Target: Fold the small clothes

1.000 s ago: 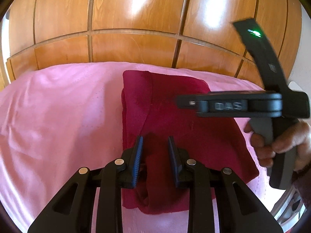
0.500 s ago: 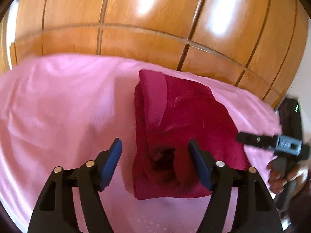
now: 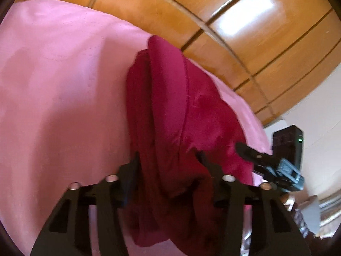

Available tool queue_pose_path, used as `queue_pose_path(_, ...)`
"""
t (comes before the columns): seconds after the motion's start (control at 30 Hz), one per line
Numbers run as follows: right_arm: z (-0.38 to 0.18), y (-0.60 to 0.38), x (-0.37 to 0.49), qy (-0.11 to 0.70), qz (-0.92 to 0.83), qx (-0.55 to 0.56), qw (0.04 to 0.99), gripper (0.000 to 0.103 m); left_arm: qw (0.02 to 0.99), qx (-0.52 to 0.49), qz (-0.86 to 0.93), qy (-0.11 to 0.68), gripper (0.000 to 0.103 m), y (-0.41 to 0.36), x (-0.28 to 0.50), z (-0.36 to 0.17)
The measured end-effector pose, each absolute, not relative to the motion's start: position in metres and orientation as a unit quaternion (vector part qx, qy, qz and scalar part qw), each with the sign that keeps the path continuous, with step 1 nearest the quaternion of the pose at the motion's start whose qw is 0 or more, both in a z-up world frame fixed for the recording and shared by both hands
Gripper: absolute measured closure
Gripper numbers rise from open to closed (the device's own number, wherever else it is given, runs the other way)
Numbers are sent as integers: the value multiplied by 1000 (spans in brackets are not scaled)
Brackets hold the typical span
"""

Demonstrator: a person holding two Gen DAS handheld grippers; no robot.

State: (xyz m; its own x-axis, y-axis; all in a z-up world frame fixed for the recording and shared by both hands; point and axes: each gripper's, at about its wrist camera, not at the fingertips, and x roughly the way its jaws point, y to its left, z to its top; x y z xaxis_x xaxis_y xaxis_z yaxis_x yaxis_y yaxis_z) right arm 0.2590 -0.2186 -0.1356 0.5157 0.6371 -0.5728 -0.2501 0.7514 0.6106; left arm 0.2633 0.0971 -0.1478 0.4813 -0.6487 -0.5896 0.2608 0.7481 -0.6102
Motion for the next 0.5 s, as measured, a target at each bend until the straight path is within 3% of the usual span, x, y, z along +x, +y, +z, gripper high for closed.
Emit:
queue_pose_path(0.07, -131, -219, 256, 410, 264, 223, 844, 55, 828, -229, -295, 419, 66, 97, 260, -147)
queue_pose_path(0.17, -113, -218, 244, 392, 264, 191, 860, 62, 825, -233, -317, 406, 71, 94, 259, -140)
queue_pose_path(0.5, -48, -291, 238, 316, 207, 144, 915, 64, 817, -209, -383, 377, 71, 4, 305, -87)
